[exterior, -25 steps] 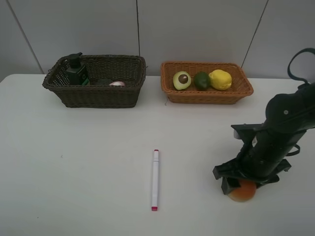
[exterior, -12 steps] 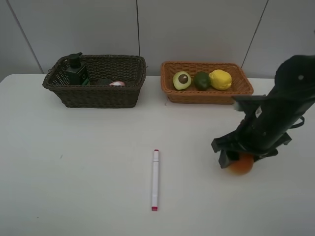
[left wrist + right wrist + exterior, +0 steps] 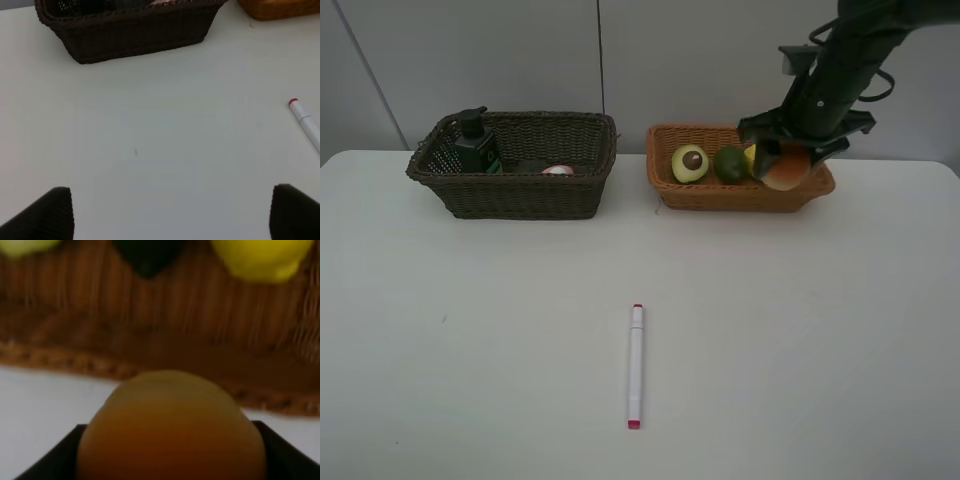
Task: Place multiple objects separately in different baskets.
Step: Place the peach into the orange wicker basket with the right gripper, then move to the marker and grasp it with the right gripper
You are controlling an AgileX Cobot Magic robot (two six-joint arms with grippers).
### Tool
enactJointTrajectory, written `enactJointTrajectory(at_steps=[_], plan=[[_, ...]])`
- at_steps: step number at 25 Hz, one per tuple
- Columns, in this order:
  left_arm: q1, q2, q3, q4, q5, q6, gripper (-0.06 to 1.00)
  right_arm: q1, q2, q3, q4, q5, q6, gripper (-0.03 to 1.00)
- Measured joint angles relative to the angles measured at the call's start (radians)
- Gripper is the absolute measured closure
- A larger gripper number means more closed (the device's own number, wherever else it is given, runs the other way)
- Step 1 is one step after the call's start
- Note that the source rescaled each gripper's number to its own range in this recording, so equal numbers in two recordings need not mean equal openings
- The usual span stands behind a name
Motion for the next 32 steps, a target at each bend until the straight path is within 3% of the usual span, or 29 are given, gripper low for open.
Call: enactJointTrajectory(at_steps=[5, 7, 11, 21, 25, 29, 32], plan=[[0.000, 0.000, 0.000, 0.000, 0.000, 0.000, -0.06, -0.031, 0.209, -0.321, -0.017, 0.082, -0.006, 0.38], [0.000, 0.000, 0.000, 0.000, 0.000, 0.000, -0.06, -0.030, 0.268, -0.394, -0.028, 0.105, -0.006, 0.30], [0.000, 0.000, 0.000, 0.000, 0.000, 0.000, -0.06, -0.030, 0.312, -0.425, -0.030, 0.131, -0.007, 0.03], [0.000, 0.000, 0.000, 0.000, 0.000, 0.000, -0.06, -0.030, 0.235, -0.454, 0.008, 0.270, -0.007, -0.03], [0.000, 0.000, 0.000, 0.000, 0.000, 0.000, -0.06, -0.030, 0.070, -0.362, 0.083, 0.269, -0.007, -0.03], [0.000, 0.000, 0.000, 0.000, 0.000, 0.000, -0.06, -0.020, -0.147, -0.093, 0.146, 0.269, 0.019, -0.03], [0.000, 0.000, 0.000, 0.000, 0.000, 0.000, -0.06, 0.044, -0.302, 0.124, 0.164, 0.273, 0.075, -0.03]])
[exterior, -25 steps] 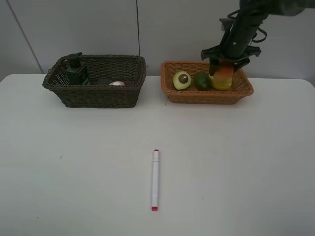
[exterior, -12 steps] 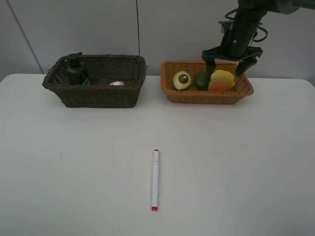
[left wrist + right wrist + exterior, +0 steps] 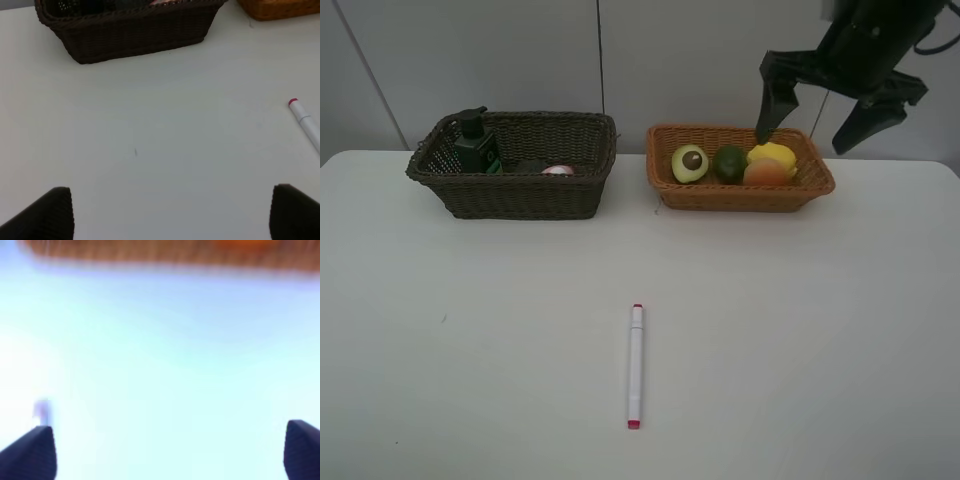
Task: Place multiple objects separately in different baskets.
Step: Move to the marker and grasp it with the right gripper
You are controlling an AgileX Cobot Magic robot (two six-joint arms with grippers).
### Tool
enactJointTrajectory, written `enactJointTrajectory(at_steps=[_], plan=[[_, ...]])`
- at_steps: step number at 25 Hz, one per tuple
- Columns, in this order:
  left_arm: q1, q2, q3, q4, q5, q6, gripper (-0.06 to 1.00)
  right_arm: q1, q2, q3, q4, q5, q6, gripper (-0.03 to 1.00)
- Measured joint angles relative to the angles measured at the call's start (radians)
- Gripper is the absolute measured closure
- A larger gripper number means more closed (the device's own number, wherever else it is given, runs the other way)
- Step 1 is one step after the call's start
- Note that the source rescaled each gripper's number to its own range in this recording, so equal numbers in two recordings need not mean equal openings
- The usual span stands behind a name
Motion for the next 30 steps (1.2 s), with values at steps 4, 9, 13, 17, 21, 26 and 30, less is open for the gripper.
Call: enactJointTrajectory(at_steps=[4, 9, 13, 17, 21, 26, 30], plan=[[0.000, 0.000, 0.000, 0.000, 0.000, 0.000, -0.06, 0.185, -0.107, 0.240, 0.008, 0.005, 0.128, -0.03], [0.000, 0.000, 0.000, 0.000, 0.000, 0.000, -0.06, 0.399, -0.057, 0.329, 0.014, -0.120, 0.275, -0.03], [0.000, 0.000, 0.000, 0.000, 0.000, 0.000, -0.06, 0.471, 0.051, 0.324, 0.061, -0.216, 0.302, -0.03], [0.000, 0.000, 0.000, 0.000, 0.000, 0.000, -0.06, 0.473, 0.184, 0.267, 0.099, -0.246, 0.289, -0.03], [0.000, 0.000, 0.000, 0.000, 0.000, 0.000, -0.06, 0.473, 0.292, 0.187, 0.099, -0.260, 0.278, -0.03], [0.000, 0.000, 0.000, 0.000, 0.000, 0.000, -0.06, 0.473, 0.399, 0.120, 0.100, -0.263, 0.278, -0.03], [0.000, 0.000, 0.000, 0.000, 0.000, 0.000, -0.06, 0.473, 0.456, 0.078, 0.102, -0.265, 0.278, -0.03]])
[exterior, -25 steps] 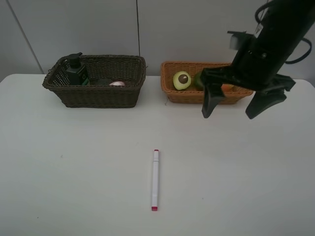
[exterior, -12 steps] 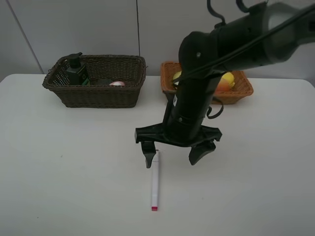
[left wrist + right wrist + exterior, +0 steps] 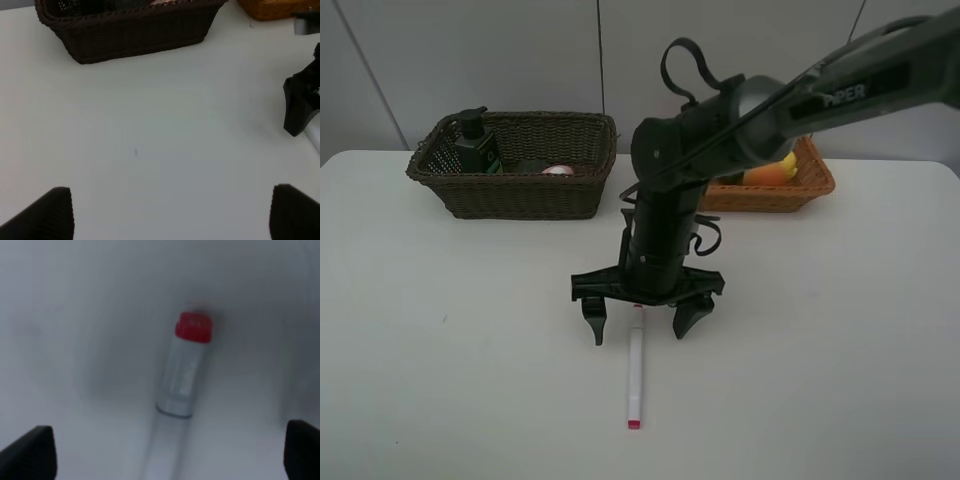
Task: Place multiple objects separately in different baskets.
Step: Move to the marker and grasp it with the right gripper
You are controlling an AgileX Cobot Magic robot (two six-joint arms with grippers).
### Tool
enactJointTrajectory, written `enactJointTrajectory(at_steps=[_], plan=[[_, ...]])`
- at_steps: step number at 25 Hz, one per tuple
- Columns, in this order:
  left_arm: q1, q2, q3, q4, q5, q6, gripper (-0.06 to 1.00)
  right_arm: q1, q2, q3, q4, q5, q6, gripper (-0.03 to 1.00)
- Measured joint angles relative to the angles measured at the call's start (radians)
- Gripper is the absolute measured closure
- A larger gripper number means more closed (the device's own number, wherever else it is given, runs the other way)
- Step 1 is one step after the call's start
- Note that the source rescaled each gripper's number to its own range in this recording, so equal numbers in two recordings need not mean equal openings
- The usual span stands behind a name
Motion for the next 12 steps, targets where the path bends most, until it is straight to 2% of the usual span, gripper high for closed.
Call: enactJointTrajectory(at_steps=[2, 4, 7, 9, 12], plan=[[0.000, 0.000, 0.000, 0.000, 0.000, 0.000, -0.06, 0.000, 0.018, -0.006, 0.000, 0.000, 0.000, 0.00], [0.000, 0.000, 0.000, 0.000, 0.000, 0.000, -0.06, 0.000, 0.028, -0.007, -0.003, 0.004, 0.000, 0.10], [0.000, 0.000, 0.000, 0.000, 0.000, 0.000, -0.06, 0.000, 0.033, -0.008, -0.003, 0.013, 0.000, 0.36], [0.000, 0.000, 0.000, 0.000, 0.000, 0.000, -0.06, 0.000, 0.036, -0.008, -0.002, 0.016, -0.001, 0.60], [0.000, 0.000, 0.000, 0.000, 0.000, 0.000, -0.06, 0.000, 0.037, -0.008, -0.002, 0.027, -0.027, 0.90]])
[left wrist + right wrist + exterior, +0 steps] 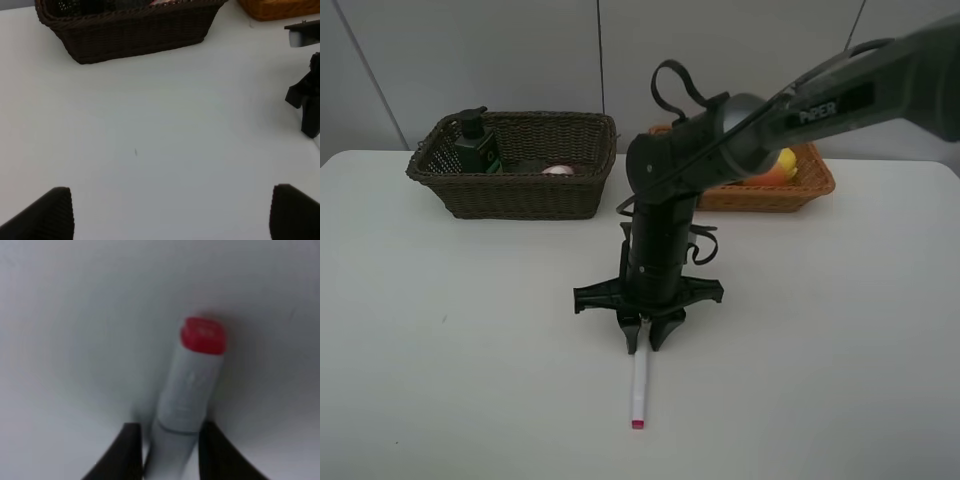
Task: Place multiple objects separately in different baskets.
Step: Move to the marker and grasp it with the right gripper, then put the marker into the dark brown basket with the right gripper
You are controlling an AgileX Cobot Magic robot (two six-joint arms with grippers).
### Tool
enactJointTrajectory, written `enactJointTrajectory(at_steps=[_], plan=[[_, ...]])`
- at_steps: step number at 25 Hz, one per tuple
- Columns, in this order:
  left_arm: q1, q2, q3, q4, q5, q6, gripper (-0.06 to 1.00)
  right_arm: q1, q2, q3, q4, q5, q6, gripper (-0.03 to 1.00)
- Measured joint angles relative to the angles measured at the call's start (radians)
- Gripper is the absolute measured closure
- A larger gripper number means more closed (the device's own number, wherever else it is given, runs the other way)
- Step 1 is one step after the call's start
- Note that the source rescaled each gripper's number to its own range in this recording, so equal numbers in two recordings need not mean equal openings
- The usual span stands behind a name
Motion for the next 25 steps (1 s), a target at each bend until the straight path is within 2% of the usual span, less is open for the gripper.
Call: enactJointTrajectory(at_steps=[1, 7, 10, 12, 15, 19, 22, 25], plan=[[0.000, 0.000, 0.000, 0.000, 0.000, 0.000, -0.06, 0.000, 0.000, 0.000, -0.001, 0.008, -0.013, 0.96], [0.000, 0.000, 0.000, 0.000, 0.000, 0.000, -0.06, 0.000, -0.086, 0.000, -0.002, 0.018, -0.074, 0.97], [0.000, 0.000, 0.000, 0.000, 0.000, 0.000, -0.06, 0.000, -0.209, 0.000, -0.039, -0.029, -0.107, 0.97], [0.000, 0.000, 0.000, 0.000, 0.000, 0.000, -0.06, 0.000, -0.277, 0.000, -0.068, -0.099, -0.153, 0.97], [0.000, 0.000, 0.000, 0.000, 0.000, 0.000, -0.06, -0.009, -0.328, -0.015, -0.086, -0.270, -0.244, 0.97], [0.000, 0.000, 0.000, 0.000, 0.000, 0.000, -0.06, -0.057, -0.279, -0.113, -0.095, -0.515, -0.323, 0.97], [0.000, 0.000, 0.000, 0.000, 0.000, 0.000, -0.06, -0.097, -0.185, -0.222, -0.099, -0.635, -0.364, 0.97], [0.000, 0.000, 0.000, 0.000, 0.000, 0.000, -0.06, -0.119, -0.084, -0.347, -0.099, -0.711, -0.400, 0.97]])
